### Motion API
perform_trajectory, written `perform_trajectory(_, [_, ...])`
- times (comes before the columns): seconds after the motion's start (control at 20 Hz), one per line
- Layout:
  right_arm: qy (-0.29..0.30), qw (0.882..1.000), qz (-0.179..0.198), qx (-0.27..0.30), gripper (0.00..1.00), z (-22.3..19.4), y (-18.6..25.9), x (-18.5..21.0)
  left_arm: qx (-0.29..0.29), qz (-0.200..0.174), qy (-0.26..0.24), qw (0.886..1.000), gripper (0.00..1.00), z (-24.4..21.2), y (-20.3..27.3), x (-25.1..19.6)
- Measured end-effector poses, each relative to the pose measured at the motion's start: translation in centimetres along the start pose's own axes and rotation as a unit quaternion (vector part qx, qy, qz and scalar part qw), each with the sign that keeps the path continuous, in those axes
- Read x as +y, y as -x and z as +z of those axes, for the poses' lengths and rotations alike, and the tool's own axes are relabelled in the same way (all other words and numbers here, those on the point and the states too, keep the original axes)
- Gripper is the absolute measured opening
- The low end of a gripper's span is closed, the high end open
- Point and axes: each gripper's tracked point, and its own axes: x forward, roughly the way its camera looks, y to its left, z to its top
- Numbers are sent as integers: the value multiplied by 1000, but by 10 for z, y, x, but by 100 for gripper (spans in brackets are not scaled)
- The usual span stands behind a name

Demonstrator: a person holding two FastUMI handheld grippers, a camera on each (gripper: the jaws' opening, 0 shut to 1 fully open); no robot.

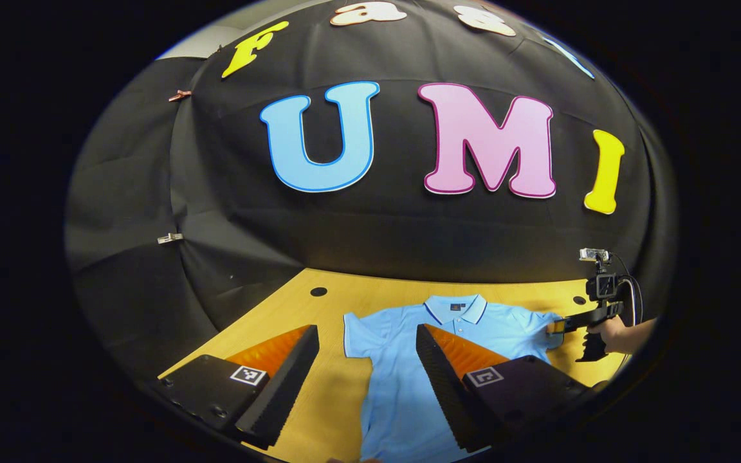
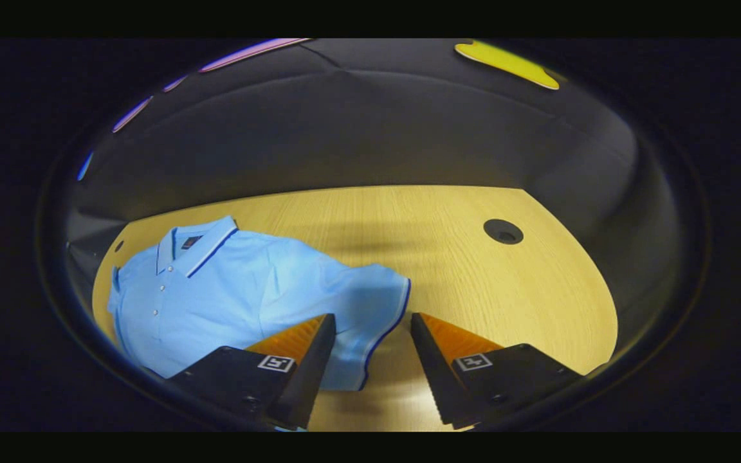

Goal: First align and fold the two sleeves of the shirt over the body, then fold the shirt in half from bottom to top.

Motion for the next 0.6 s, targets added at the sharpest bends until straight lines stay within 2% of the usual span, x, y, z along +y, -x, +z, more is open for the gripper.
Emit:
perform_trajectory(0.15, [-15,1000,6,2,20,2,-1,10,2,-4,1,1000,97,-2,0,0])
perform_trajectory(0.25, [-32,999,5,6,5,4,-2,13,1,-5,1,1000,97,-4,1,2])
perform_trajectory(0.3, [-38,999,5,7,5,3,-1,13,1,-6,2,1000,97,-5,2,4])
perform_trajectory(0.35, [-40,999,2,8,0,4,0,12,2,-7,2,1000,97,-5,3,6])
perform_trajectory(0.5, [-16,1000,-8,-23,0,21,9,17,5,-2,2,1000,97,-10,4,16])
perform_trajectory(0.55, [-3,999,-11,-38,5,31,15,21,4,0,6,1000,97,-10,6,20])
perform_trajectory(0.6, [11,999,-13,-49,5,39,22,27,3,1,10,1000,97,-11,6,24])
